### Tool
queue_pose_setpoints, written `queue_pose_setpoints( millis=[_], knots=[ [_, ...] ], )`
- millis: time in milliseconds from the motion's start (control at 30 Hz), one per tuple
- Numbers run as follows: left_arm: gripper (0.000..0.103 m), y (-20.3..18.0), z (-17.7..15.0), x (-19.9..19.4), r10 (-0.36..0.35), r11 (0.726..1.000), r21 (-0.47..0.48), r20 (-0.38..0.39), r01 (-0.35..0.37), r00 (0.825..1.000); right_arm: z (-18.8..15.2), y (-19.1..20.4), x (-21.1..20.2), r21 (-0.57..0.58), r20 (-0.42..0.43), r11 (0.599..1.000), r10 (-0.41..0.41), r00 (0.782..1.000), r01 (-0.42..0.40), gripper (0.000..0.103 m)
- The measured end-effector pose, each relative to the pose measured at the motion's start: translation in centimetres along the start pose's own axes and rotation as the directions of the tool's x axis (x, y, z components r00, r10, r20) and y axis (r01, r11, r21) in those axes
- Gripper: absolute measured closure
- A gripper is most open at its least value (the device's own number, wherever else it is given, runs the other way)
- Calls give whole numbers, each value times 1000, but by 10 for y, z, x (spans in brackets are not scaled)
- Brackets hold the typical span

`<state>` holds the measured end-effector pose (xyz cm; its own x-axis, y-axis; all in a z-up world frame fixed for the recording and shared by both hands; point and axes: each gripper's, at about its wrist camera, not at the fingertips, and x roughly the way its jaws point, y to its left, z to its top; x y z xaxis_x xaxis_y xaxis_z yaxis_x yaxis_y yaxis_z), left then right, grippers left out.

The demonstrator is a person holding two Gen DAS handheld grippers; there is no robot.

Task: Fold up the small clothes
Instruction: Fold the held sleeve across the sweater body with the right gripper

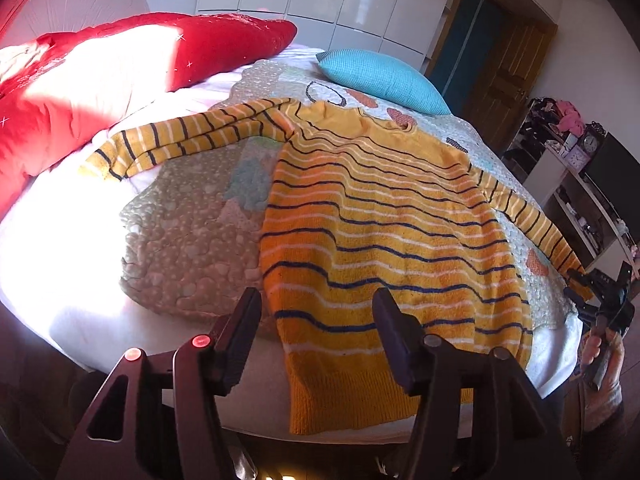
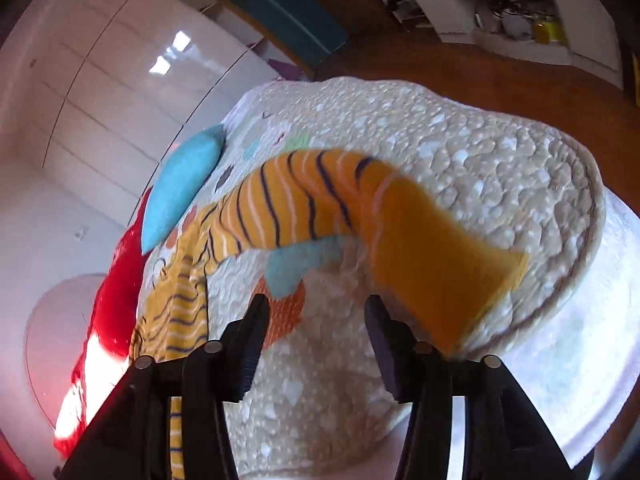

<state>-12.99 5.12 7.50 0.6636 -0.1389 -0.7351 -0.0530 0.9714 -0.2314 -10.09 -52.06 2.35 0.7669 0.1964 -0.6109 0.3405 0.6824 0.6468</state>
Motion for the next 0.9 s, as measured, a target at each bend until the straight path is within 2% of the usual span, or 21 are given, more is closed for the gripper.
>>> queue_pose_setpoints(
  millis=[33,67,133,167,200,233,300,367,467,567,700,767,900],
  knots=[
    [47,-3,0,4,2,1000,10,-13,-2,1000,10,-3,1,21,30,1000,-21,999,20,29],
    [47,-6,0,9,1,1000,18,-24,-1,1000,20,-6,2,41,54,998,-39,998,37,29],
    [47,-10,1,15,0,1000,23,-40,1,999,37,-10,6,75,86,995,-66,994,60,30],
    [47,-12,1,17,-5,1000,23,-43,6,999,45,-13,8,82,95,995,-69,993,61,36],
    [47,-14,2,19,-10,1000,23,-45,11,999,52,-13,11,86,96,994,-73,993,65,64],
    [47,-15,2,21,-12,1000,23,-47,13,999,59,-14,14,87,83,993,-82,993,75,87],
    [47,-17,4,24,-17,1000,25,-52,18,998,71,-10,15,73,90,992,-107,990,100,90],
    [47,-18,5,28,-25,999,24,-58,26,998,82,6,10,7,111,991,-133,985,133,90],
    [47,-15,9,33,-46,999,0,-63,46,997,92,55,11,-139,117,978,-141,983,157,90],
    [47,-11,11,35,-84,996,-35,-57,82,995,90,120,27,-288,102,945,-134,986,158,90],
    [46,-8,11,29,-99,995,-24,-39,99,994,66,212,75,-458,25,883,-99,995,100,90],
    [45,-4,11,23,-93,996,-9,-21,92,995,47,256,108,-510,-53,860,-67,996,31,90],
    [39,15,11,10,-76,997,-20,18,77,997,-9,330,175,-560,-214,823,-26,977,-100,91]
  ],
)
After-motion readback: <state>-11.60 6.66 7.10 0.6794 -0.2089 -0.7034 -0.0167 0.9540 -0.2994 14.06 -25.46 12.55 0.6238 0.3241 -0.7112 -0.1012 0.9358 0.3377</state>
